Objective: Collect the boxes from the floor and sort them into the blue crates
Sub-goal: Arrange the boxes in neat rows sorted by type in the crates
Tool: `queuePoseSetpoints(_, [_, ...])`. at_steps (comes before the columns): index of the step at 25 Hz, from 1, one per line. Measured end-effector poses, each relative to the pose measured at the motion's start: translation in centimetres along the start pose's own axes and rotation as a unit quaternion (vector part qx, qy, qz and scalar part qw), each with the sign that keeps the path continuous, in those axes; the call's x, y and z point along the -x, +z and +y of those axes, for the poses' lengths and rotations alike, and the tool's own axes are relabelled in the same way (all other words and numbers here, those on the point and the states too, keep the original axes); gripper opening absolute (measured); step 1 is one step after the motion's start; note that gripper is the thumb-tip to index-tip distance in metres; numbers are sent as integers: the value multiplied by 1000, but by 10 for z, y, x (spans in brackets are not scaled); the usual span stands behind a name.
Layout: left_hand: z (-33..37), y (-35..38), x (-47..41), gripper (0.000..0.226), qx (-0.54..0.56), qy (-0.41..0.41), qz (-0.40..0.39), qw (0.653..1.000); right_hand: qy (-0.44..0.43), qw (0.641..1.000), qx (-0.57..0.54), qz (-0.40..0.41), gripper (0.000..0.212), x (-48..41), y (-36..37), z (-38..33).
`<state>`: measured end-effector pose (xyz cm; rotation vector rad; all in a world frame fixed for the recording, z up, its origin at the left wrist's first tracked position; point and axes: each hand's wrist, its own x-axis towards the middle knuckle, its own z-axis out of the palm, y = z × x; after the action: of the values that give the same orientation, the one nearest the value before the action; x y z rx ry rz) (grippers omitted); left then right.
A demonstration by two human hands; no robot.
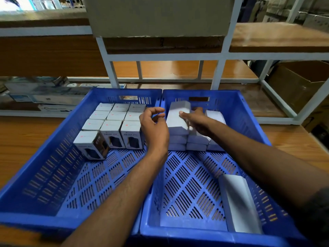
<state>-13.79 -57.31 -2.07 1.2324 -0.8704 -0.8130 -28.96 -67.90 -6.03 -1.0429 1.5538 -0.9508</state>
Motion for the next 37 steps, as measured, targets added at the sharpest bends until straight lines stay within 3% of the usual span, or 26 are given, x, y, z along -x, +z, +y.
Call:
queuePoseSetpoints(3, [-1,0,-2,34,-14,6,0,1000,-40,992,110,-41,119,3,0,2])
queuePoseSetpoints(5, [0,0,-3,35,-22,9,0,1000,-52,966,243,-76,144,16,-4,-2])
queuePoseSetpoints(7, [0,1,-2,38,-32,19,-9,999,-86,929,349,-87,138,16,-5,4])
queuePoseSetpoints(10, [3,3,5,38,-59,41,-35,997,-133,911,386,-56,123,15,-2,14])
queuePoseSetpoints(17, [7,4,10,38,-106,76,-73,989,-188,845,498,-45,140,30,-12,10])
queuePoseSetpoints(18, [8,3,11,37,-108,80,-81,988,-195,842,502,-29,133,37,-17,4])
queuePoseSetpoints(20, [8,4,14,34,-113,90,-114,983,-206,842,497,-14,90,56,-32,-7])
queuePoseSetpoints(22, [5,5,17,26,-135,95,-165,972,-178,819,539,-85,47,72,-51,-10])
queuePoseSetpoints(24, [-1,7,23,17,-204,92,-249,942,-94,756,611,-215,35,88,-64,-1])
queuePoseSetpoints(26, [-13,8,31,16,-305,98,-378,869,-9,676,672,-303,52,98,-74,19])
queuePoseSetpoints(29, [-27,7,44,25,-399,62,-563,721,67,636,686,-348,80,105,-87,49])
queuePoseSetpoints(31, [-31,5,44,30,-450,53,-614,646,84,608,701,-362,83,107,-87,51])
queuePoseSetpoints(34, [-31,4,43,36,-481,61,-624,613,104,628,687,-350,67,110,-84,48])
queuePoseSetpoints(37, [-29,2,43,50,-484,43,-630,606,66,616,695,-364,84,116,-87,40])
